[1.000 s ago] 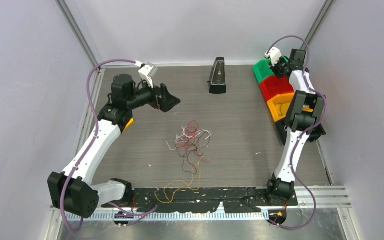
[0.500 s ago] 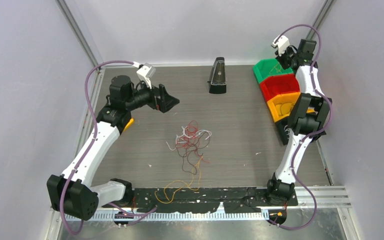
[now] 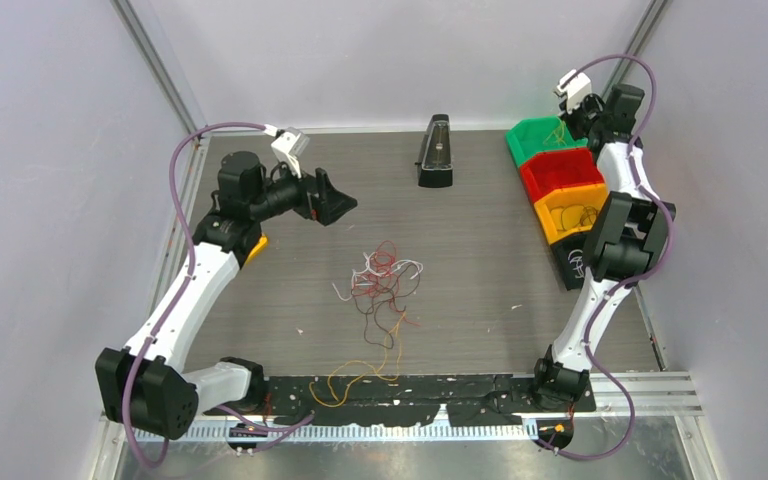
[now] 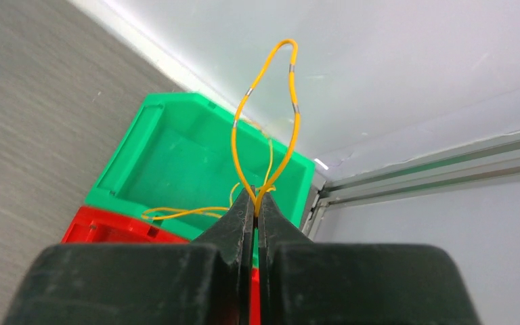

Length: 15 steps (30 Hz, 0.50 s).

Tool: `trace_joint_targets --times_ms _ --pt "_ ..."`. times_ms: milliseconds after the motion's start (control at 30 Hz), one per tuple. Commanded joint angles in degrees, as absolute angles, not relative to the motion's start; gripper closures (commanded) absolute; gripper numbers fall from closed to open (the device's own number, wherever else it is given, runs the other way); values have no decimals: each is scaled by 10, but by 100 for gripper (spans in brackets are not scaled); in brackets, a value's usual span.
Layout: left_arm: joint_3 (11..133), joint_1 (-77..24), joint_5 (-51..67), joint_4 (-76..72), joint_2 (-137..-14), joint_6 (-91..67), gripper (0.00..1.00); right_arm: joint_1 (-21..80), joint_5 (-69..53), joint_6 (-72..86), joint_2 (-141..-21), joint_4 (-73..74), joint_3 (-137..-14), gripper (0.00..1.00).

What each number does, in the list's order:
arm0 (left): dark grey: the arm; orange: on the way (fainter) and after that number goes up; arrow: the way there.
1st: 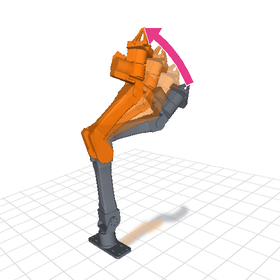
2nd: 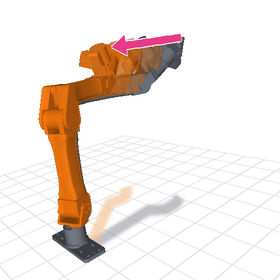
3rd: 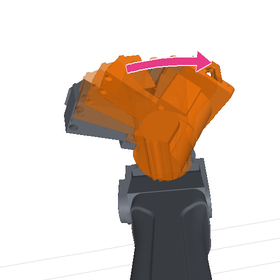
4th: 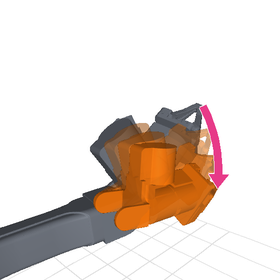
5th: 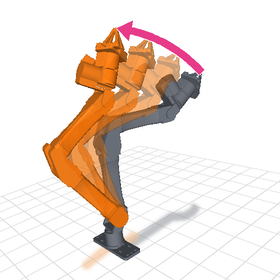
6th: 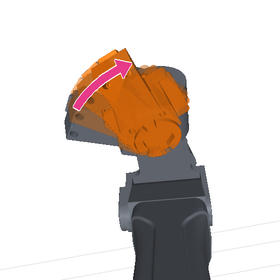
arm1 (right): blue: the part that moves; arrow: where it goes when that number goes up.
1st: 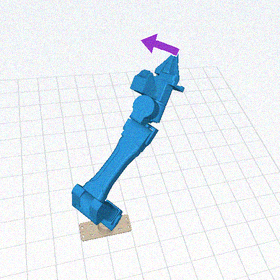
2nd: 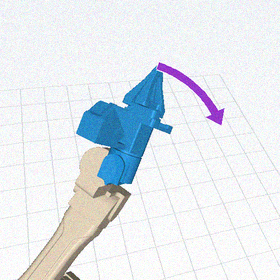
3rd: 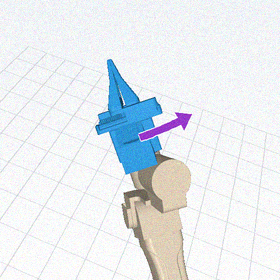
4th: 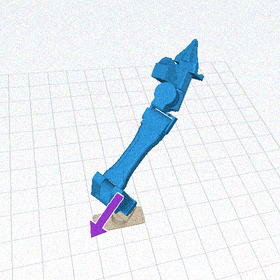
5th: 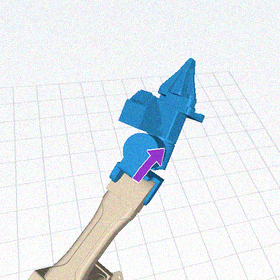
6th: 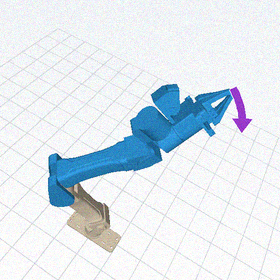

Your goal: Untangle the cables

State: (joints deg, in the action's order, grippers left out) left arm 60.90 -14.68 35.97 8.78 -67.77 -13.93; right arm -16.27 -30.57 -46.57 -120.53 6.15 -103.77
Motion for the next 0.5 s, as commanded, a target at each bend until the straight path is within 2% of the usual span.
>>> trace_joint_targets --times_ms 0,100,467 --pt "614 -138 377 58 -683 -145 0 -158 -288 -405 -1165 -59 -1031 95" --pt "615 -136 379 58 -686 -145 0 -153 -273 -377 -1173 -102 -1049 95" --pt "613 -133 386 34 -699 -171 0 -148 -282 -328 -1179 -109 -1101 95"
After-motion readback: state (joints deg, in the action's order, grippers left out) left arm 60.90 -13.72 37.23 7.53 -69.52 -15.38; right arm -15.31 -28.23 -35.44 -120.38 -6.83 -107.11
